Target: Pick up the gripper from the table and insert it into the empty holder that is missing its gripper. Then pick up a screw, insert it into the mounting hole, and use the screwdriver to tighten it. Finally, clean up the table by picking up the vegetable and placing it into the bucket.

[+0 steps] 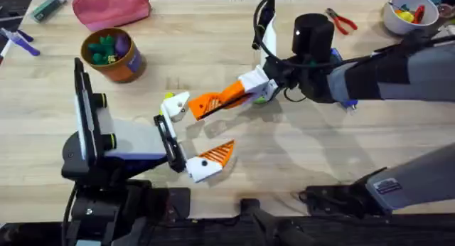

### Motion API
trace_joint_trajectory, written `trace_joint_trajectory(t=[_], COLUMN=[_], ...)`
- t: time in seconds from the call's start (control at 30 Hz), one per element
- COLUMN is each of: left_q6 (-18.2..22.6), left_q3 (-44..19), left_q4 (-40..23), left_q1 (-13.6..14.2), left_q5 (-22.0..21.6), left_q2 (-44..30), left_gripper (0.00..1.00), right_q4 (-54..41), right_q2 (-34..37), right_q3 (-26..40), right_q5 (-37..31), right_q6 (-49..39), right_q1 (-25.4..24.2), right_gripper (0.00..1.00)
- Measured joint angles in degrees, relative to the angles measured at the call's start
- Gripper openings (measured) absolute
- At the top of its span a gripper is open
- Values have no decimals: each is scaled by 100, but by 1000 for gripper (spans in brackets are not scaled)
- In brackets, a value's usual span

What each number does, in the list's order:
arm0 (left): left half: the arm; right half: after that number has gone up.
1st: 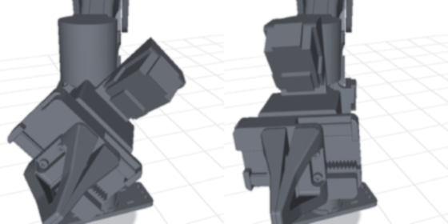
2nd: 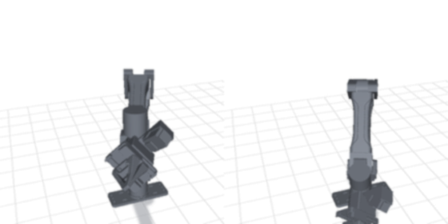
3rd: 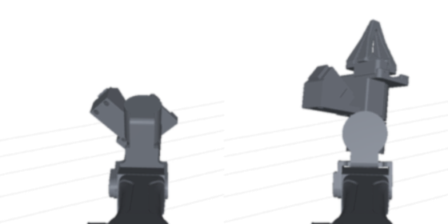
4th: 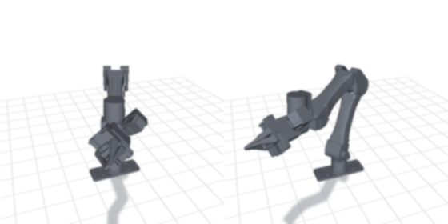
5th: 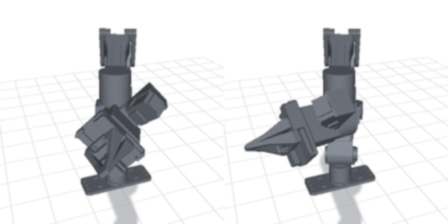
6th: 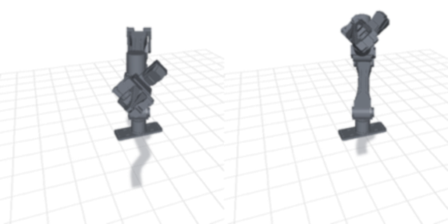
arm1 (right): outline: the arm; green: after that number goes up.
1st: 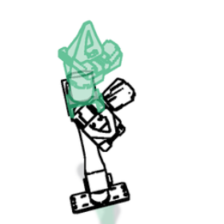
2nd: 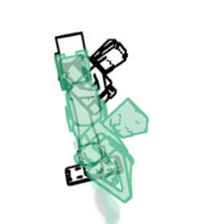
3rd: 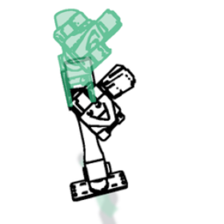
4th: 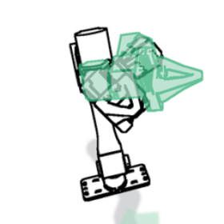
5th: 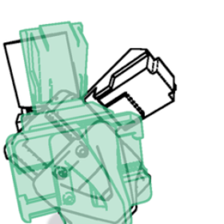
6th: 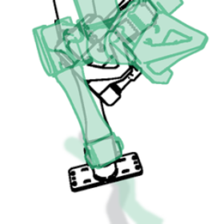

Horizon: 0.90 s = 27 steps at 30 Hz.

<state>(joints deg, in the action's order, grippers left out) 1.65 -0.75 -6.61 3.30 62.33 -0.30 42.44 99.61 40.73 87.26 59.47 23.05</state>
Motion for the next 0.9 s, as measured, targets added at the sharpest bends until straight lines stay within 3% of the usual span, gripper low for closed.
trace_joint_trajectory(t=[0.9], left_q6=[0], left_q3=[0], left_q4=[0], left_q1=[-1], left_q5=[0], left_q2=[0], left_gripper=[950], right_q4=[-2], right_q2=[0], right_q3=[63], right_q5=[-2], right_q6=[211], right_q1=[170], right_gripper=[10])
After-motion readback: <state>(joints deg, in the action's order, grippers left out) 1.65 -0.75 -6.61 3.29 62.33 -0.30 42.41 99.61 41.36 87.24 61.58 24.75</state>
